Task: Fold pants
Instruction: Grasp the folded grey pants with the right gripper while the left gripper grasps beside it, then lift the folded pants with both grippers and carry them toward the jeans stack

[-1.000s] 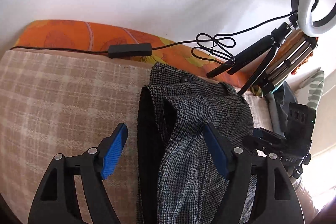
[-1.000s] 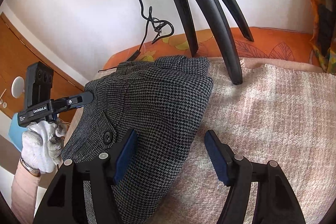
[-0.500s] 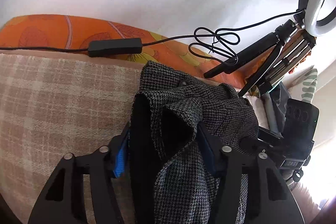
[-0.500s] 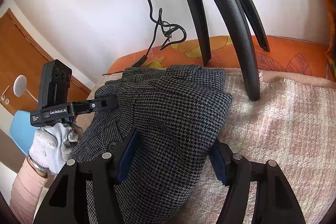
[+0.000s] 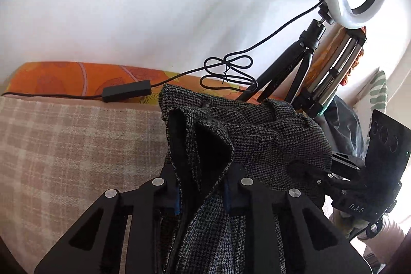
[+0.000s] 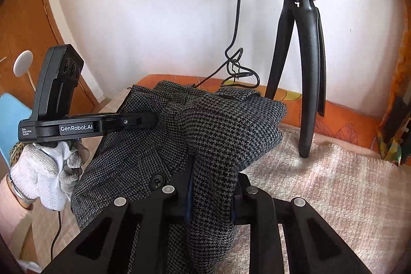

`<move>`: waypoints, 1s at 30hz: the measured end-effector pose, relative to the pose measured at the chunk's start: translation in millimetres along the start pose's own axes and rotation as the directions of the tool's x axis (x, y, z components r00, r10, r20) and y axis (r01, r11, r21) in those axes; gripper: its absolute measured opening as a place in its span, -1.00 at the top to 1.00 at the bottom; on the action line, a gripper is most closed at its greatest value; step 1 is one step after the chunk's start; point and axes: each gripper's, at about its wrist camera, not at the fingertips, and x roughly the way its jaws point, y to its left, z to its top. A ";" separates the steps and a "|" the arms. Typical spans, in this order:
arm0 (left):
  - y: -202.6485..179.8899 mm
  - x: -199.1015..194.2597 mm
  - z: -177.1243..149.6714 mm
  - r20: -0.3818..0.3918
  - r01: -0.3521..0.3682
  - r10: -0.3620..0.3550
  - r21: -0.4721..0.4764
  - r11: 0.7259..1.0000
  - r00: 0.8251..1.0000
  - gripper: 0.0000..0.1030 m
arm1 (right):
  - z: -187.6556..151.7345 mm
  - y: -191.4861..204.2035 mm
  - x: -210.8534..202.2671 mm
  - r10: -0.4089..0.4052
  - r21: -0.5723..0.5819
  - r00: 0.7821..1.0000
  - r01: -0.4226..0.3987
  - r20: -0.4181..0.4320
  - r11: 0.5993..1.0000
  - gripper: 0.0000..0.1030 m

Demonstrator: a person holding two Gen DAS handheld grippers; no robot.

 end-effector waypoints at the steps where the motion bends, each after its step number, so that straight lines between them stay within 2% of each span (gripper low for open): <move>1: -4.1 -6.3 0.4 0.017 0.003 -0.003 0.005 1.000 1.000 0.60 | 1.8 3.9 -5.1 -0.002 -0.014 1.000 0.002 0.010 1.000 0.64; 8: -51.1 -60.8 0.9 0.138 -0.020 0.005 0.105 0.994 0.990 0.62 | 6.6 28.0 -56.4 -0.008 -0.099 0.996 0.017 0.093 0.995 0.67; 15: -109.3 -94.5 3.4 0.200 -0.001 -0.039 0.197 0.980 0.979 0.63 | 7.3 27.7 -129.3 -0.021 -0.137 0.985 0.045 0.172 0.990 0.68; 21: -159.1 -106.1 10.5 0.220 0.075 -0.132 0.246 0.966 0.967 0.63 | 2.2 7.8 -199.8 -0.084 -0.165 0.971 0.123 0.224 0.979 0.68; 30: -249.2 -94.0 16.5 0.198 0.164 -0.243 0.346 0.924 0.949 0.63 | -12.5 -36.2 -302.4 -0.176 -0.125 0.948 0.215 0.264 0.969 0.68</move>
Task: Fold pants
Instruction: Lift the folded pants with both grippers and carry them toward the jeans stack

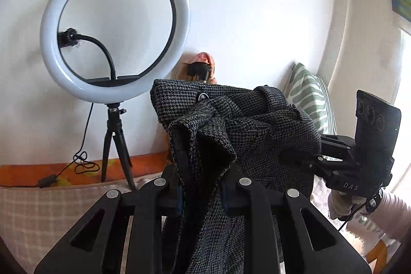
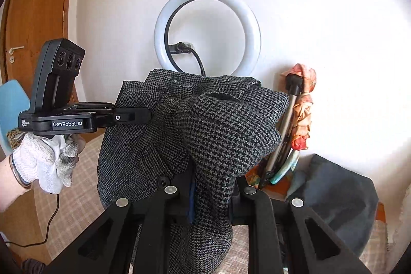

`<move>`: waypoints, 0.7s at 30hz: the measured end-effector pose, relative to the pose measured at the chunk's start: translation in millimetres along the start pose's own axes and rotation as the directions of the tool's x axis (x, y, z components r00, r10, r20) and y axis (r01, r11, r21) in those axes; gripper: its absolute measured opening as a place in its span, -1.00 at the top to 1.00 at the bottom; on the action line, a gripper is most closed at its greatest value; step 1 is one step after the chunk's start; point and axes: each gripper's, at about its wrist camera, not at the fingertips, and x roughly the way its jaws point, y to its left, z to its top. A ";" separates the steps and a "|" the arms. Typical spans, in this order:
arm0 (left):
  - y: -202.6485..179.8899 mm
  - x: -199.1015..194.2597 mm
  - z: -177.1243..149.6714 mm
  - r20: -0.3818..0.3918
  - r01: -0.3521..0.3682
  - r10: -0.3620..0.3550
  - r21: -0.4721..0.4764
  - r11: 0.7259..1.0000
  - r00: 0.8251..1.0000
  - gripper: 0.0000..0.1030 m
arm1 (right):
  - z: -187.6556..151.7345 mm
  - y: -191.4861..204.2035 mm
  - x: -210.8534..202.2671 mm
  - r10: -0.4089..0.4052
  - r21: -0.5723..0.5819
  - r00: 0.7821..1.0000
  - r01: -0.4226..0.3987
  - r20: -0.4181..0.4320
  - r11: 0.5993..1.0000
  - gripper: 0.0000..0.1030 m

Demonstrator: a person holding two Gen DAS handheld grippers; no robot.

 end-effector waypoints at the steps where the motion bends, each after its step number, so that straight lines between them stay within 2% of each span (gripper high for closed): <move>1: -8.2 5.8 2.9 -0.001 0.013 -0.013 0.007 1.000 1.000 0.63 | -1.2 -8.0 -7.8 -0.012 0.004 1.000 0.012 0.002 1.000 0.68; 12: -98.2 87.1 35.0 -0.034 0.123 -0.120 0.101 0.987 0.992 0.63 | -17.7 -113.1 -65.0 -0.138 0.055 0.990 0.137 0.002 0.989 0.68; 18: -123.8 146.5 42.2 -0.061 0.155 -0.149 0.110 0.982 0.987 0.63 | -25.3 -177.8 -60.5 -0.181 0.060 0.983 0.183 -0.032 0.981 0.68; 21: -130.9 173.7 40.3 -0.073 0.150 -0.141 0.127 0.981 0.987 0.63 | -31.2 -208.4 -48.0 -0.189 0.072 0.981 0.192 -0.052 0.979 0.68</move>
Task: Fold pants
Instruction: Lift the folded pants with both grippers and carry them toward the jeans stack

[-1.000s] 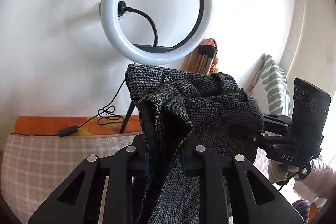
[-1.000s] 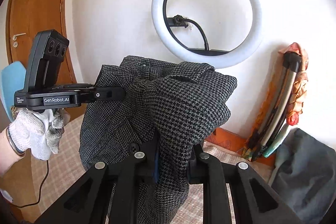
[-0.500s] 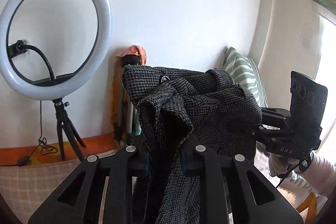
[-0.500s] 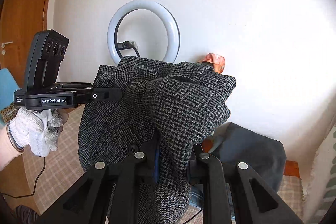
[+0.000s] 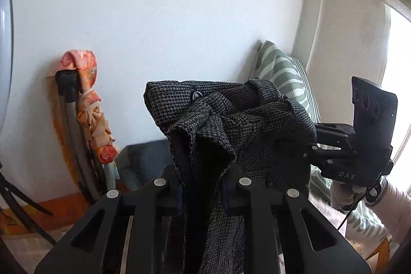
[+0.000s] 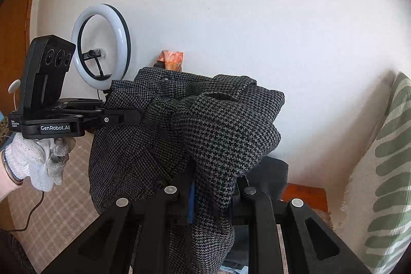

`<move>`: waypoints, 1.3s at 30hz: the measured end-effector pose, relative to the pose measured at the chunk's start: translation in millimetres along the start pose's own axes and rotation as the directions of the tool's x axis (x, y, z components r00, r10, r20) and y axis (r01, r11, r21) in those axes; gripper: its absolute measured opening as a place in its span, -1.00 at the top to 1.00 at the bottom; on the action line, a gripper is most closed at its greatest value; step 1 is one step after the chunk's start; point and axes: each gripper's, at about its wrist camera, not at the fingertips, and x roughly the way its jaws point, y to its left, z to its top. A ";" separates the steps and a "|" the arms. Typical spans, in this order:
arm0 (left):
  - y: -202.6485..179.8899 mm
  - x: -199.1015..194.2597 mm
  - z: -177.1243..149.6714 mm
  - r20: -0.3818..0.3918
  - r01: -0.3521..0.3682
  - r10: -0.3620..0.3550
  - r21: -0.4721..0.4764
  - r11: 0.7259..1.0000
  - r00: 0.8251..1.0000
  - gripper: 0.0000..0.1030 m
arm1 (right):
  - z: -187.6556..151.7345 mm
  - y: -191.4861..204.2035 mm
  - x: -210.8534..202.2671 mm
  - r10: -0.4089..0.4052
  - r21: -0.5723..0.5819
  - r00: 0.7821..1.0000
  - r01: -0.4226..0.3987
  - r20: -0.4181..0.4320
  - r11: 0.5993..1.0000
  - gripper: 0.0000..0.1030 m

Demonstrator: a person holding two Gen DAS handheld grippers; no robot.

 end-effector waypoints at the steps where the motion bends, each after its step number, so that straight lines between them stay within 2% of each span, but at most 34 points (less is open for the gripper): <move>1: 0.0 9.3 -0.4 -0.001 -0.002 0.002 -0.001 1.000 1.000 0.63 | -0.8 -8.6 8.3 0.001 0.005 1.000 -0.001 -0.009 1.000 0.68; 5: 14.3 47.3 -5.0 -0.034 0.001 -0.003 -0.045 0.999 0.999 0.63 | -8.0 -38.4 44.4 0.000 0.028 0.998 0.001 -0.056 1.000 0.68; 7: 25.9 61.1 -7.3 -0.058 0.013 -0.019 -0.099 0.995 0.998 0.64 | -9.5 -50.6 61.6 0.015 0.065 0.997 -0.009 -0.080 0.998 0.69; 10: 32.8 55.9 -9.2 -0.037 0.038 -0.044 -0.142 0.989 0.998 0.64 | -8.9 -60.6 63.3 0.074 0.150 0.996 -0.065 -0.059 0.987 0.70; 15: 30.6 12.4 -5.6 0.001 0.038 -0.038 -0.122 0.992 0.999 0.64 | 4.9 -39.7 40.4 0.099 0.128 0.994 -0.093 -0.039 0.987 0.70; 18: 35.7 -26.9 5.3 0.047 0.028 -0.022 -0.135 0.990 0.999 0.64 | 28.6 -18.7 19.9 0.112 0.085 0.994 -0.111 -0.006 0.990 0.70; 23: 30.2 -89.4 35.2 0.110 -0.024 0.035 -0.096 0.995 0.993 0.64 | 70.3 15.0 -13.3 0.139 0.024 0.988 -0.141 0.066 0.990 0.70; 27: 17.8 -131.7 57.5 0.157 -0.073 0.080 -0.050 0.996 0.984 0.64 | 97.9 23.7 -31.7 0.175 0.015 0.978 -0.177 0.111 0.984 0.70; 30: 11.5 -147.0 65.4 0.167 -0.110 0.114 -0.030 0.993 0.979 0.64 | 110.6 21.1 -33.4 0.223 0.013 0.967 -0.226 0.122 0.974 0.70; 34: 0.6 -131.0 59.7 0.130 -0.106 0.107 -0.011 0.994 0.986 0.64 | 98.3 -1.5 -15.8 0.249 0.044 0.963 -0.254 0.099 0.966 0.69; 39: -7.9 -51.0 28.9 -0.018 -0.032 0.032 -0.045 0.998 0.999 0.64 | 45.0 -53.4 26.7 0.243 0.116 0.970 -0.238 -0.030 0.964 0.69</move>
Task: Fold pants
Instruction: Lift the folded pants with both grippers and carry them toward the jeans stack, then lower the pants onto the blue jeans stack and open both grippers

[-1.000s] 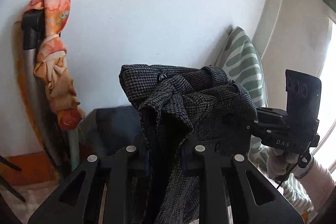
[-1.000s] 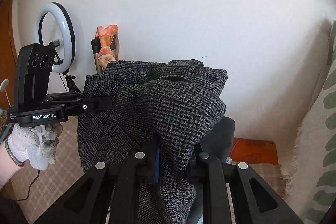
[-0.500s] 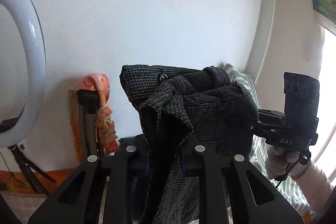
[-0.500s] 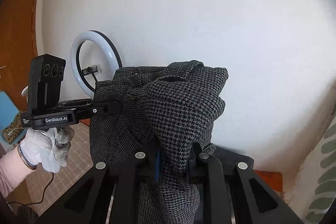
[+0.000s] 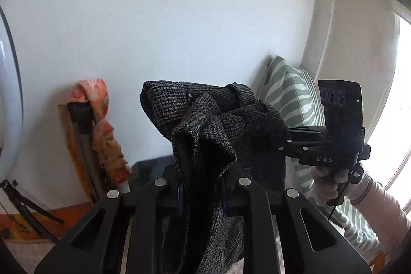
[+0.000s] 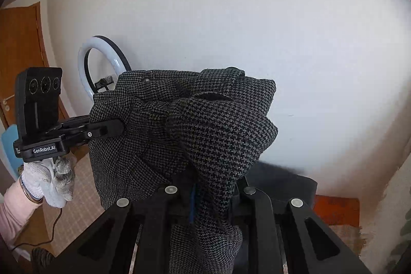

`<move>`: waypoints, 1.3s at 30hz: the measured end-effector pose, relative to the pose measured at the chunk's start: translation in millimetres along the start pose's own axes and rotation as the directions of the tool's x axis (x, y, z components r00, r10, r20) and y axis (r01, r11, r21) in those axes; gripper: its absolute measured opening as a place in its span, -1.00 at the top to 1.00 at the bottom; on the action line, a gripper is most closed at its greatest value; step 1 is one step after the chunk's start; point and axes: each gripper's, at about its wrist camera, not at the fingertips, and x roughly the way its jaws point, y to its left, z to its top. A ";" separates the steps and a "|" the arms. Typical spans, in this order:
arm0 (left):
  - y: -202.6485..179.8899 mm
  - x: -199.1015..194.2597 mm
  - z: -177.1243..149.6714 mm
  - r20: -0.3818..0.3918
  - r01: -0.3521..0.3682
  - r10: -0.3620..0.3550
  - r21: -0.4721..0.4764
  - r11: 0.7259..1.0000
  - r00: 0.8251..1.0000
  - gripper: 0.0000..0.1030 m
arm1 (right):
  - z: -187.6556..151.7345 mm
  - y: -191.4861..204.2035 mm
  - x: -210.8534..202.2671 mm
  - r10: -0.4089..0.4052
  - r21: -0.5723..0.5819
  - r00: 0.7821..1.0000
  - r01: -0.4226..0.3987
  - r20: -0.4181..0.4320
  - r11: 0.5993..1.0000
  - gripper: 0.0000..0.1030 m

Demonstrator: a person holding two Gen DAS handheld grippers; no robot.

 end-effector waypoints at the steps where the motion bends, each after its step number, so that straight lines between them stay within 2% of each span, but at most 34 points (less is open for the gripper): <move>1: -1.2 18.7 -7.2 -0.035 0.013 -0.013 -0.012 1.000 0.999 0.64 | -9.6 -14.7 5.6 -0.012 0.012 0.999 0.012 -0.030 1.000 0.69; 4: -1.6 70.3 -23.9 -0.115 0.046 -0.054 -0.065 0.997 0.992 0.64 | -33.8 -54.8 22.6 -0.063 0.051 0.993 0.069 -0.102 0.996 0.68; 7: -4.7 101.3 -26.9 -0.142 0.025 -0.032 -0.055 0.998 0.989 0.64 | -47.6 -80.2 36.9 -0.095 0.076 0.986 0.106 -0.135 0.991 0.68; 12: 10.6 116.4 -19.8 -0.154 -0.009 -0.006 -0.100 0.995 0.988 0.64 | -45.0 -96.4 64.7 -0.084 0.085 0.987 0.096 -0.138 0.992 0.66; 19: 37.7 138.6 -37.6 -0.184 -0.098 0.078 -0.101 0.990 0.980 0.64 | -41.4 -91.8 105.3 -0.120 0.040 0.976 0.129 -0.182 0.991 0.59; 22: 37.2 146.4 -39.4 -0.195 -0.140 0.123 -0.073 0.988 0.973 0.63 | -41.7 -92.0 113.2 -0.189 0.018 0.962 0.196 -0.194 0.980 0.30; 24: 36.7 157.2 -40.8 -0.203 -0.198 0.187 -0.034 0.980 0.961 0.54 | -40.8 -89.3 117.5 -0.259 -0.013 0.943 0.263 -0.210 0.965 -0.05; 25: 37.6 159.0 -42.6 -0.205 -0.233 0.224 -0.021 0.972 0.953 0.44 | -40.0 -87.9 117.0 -0.298 -0.026 0.931 0.300 -0.208 0.954 -0.15; 26: 38.1 158.1 -41.8 -0.202 -0.263 0.254 -0.017 0.965 0.946 0.44 | -39.3 -86.9 115.2 -0.341 -0.039 0.918 0.340 -0.201 0.940 -0.26; 27: 39.8 156.9 -41.0 -0.202 -0.274 0.264 -0.022 0.962 0.943 0.44 | -38.3 -86.9 112.3 -0.369 -0.041 0.909 0.369 -0.191 0.929 -0.28; 32: 40.1 142.7 -36.4 -0.159 -0.321 0.318 0.006 0.947 0.935 0.38 | -36.5 -89.2 83.8 -0.428 0.020 0.896 0.433 -0.116 0.901 -0.28; 33: 38.0 141.4 -36.0 -0.149 -0.320 0.317 0.005 0.947 0.937 0.38 | -36.4 -86.1 77.6 -0.433 0.023 0.898 0.436 -0.083 0.900 -0.27; 34: 37.1 139.1 -34.8 -0.140 -0.318 0.316 0.003 0.948 0.939 0.38 | -35.7 -82.1 73.0 -0.416 0.023 0.908 0.417 -0.056 0.908 -0.24; 36: 31.6 135.7 -32.4 -0.107 -0.301 0.301 0.013 0.953 0.948 0.38 | -35.6 -74.7 70.8 -0.384 0.006 0.923 0.384 -0.029 0.923 0.12; 37: 28.0 137.1 -32.2 -0.101 -0.290 0.292 0.030 0.956 0.951 0.38 | -30.6 -68.9 81.2 -0.369 -0.004 0.929 0.369 -0.041 0.929 0.20; 39: 24.0 145.2 -34.3 -0.116 -0.272 0.275 0.043 0.961 0.954 0.38 | -30.8 -66.4 94.2 -0.361 -0.023 0.930 0.360 -0.067 0.933 0.23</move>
